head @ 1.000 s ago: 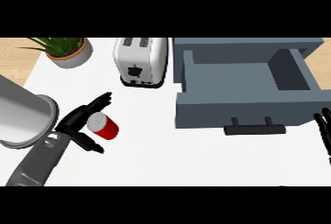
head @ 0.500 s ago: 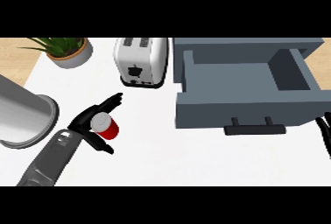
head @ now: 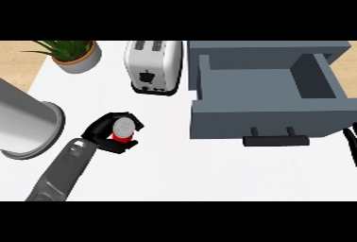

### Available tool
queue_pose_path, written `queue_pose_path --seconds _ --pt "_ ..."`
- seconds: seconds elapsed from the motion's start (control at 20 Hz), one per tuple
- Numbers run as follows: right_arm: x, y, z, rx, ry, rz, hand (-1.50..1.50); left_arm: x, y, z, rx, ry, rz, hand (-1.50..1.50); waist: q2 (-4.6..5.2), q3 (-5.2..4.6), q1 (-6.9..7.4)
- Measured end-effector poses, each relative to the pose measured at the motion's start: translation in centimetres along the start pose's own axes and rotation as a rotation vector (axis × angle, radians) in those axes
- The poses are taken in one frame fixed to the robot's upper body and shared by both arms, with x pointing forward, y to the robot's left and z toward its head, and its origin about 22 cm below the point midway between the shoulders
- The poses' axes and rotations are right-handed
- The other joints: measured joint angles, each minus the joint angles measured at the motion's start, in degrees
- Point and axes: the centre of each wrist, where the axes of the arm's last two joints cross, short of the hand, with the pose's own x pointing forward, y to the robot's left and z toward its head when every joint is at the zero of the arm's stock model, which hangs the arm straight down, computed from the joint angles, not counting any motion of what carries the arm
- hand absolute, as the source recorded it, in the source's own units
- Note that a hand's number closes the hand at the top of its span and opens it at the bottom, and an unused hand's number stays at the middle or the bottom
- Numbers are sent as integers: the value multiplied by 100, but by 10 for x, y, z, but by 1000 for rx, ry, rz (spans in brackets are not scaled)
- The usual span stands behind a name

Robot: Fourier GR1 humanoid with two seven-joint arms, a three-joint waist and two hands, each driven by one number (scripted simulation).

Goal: Pick up the can, place it into the drawer and close the drawer

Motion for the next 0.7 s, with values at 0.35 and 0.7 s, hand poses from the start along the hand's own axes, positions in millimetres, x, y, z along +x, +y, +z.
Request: queue_pose_path --seconds 0.35,0.7 --pt "1 2 6 -13 -7 -5 -150 6 -9 -13 -44 -16 59 150 -14 1 28" --pt "-2 -6 15 -47 0 0 -150 -8 -1 16 470 -71 137 150 -51 8 185"
